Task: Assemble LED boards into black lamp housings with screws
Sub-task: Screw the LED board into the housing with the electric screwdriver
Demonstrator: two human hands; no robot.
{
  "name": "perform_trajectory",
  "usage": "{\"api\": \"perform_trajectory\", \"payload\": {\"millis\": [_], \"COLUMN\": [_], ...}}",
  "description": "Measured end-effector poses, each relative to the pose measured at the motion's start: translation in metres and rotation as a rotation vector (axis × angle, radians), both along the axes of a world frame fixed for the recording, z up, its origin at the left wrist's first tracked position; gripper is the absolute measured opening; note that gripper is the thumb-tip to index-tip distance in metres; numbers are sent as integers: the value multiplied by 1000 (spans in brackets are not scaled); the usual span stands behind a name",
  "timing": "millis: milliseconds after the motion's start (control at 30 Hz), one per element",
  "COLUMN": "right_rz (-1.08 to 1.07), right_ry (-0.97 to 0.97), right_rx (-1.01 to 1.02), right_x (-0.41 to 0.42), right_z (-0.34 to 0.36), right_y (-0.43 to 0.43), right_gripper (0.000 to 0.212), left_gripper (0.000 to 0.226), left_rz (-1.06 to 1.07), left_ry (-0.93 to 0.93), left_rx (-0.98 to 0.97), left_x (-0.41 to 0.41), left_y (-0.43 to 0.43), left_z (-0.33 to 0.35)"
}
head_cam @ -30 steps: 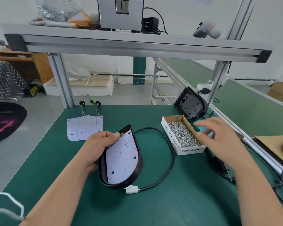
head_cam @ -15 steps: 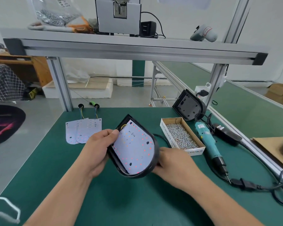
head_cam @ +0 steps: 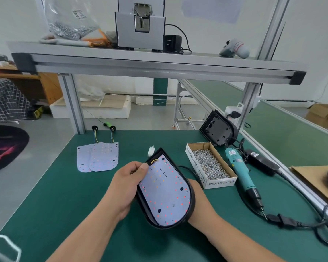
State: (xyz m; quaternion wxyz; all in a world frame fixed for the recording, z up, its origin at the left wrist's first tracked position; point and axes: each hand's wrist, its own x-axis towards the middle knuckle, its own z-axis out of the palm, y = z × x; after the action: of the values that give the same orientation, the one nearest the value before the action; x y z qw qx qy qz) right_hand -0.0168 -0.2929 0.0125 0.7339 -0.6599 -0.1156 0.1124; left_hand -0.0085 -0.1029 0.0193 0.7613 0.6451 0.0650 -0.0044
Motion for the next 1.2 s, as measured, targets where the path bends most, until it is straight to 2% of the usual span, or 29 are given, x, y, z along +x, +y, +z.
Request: {"api": "perform_trajectory", "payload": {"millis": [67,167,233,267,367,433,467,533,633,733,800,867,933,1033,1200], "right_rz": [46,-185,-312,-302,-83,71,108,135,185,199,186,231,322,342,205], "right_ry": [-267,-509,-544,-515,-501,-481,-450,-400,-339,-107,85,193,187,144,170], "right_rx": [-305,-380,-419,-451,-698,-752,-740,-678,-565,-296,-86,20,37,60,120], "right_x": [7,18,27,31,32,31,30,32,34,34,35,34,30,27,27], "right_z": [-2,2,4,4,0,-4,-4,-6,-4,0,3,5,4,0,2], "right_y": [-7,-24,-35,-39,-40,-36,-34,-30,-29,-30,-28,-26,-28,-31,-23], "right_gripper": [25,10,24,32,56,79,86,88,66,43,48,63,78,61,38], "left_gripper": [31,28,26,26,24,24,24,22,16,13,15,17,18,15,20], "left_rz": [14,-50,-137,-184,-332,-401,-406,-395,-391,-352,-331,-325,-314,-304,-327], "left_ry": [-8,0,3,5,-18,-57,-86,-147,-198,-248,-279,-287,-288,-298,-302], "left_rx": [-26,19,35,29,30,90,166,317,399,403,446,483,498,501,432], "left_x": [1,2,0,0,-2,-4,-4,-3,-3,-1,0,1,1,1,1], "left_y": [5,14,19,20,23,22,22,21,18,17,16,16,14,12,9], "left_z": [2,4,6,7,9,9,8,6,3,3,3,2,0,-2,-4]}}
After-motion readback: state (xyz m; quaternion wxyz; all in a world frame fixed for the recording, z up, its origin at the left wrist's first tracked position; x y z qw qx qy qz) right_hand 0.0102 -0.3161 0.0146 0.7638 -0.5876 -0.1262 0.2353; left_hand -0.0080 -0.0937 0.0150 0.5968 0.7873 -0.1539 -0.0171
